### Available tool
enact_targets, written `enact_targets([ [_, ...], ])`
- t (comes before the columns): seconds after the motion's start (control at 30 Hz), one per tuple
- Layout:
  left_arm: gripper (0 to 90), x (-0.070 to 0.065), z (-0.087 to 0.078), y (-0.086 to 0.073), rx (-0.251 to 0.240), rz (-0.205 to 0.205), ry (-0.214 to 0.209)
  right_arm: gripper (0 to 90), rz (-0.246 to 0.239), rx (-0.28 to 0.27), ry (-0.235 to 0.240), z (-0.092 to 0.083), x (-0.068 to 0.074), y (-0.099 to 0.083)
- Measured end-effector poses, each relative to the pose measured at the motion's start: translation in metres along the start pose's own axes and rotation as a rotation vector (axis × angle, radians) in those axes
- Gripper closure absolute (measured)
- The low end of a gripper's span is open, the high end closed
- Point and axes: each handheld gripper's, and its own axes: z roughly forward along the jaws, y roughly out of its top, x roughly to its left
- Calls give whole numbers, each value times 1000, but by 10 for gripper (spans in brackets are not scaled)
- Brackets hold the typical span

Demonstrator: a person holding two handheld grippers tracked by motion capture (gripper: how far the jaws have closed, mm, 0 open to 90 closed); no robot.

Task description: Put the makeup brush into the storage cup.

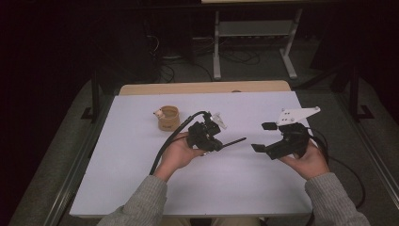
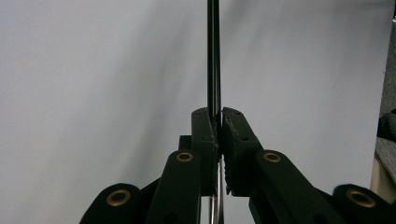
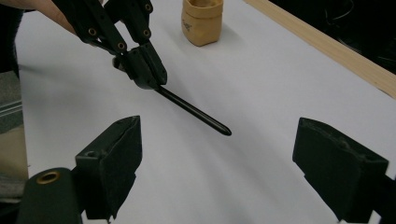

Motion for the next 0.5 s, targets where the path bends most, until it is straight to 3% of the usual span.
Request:
enact_targets([
  [0.27,840,1,-8,-8,-15,7,-14,149,-26,17,24,0,2,14],
  [0.5,840,3,-16,-17,-21,18,-28,170,-81,41,57,5,5,33],
])
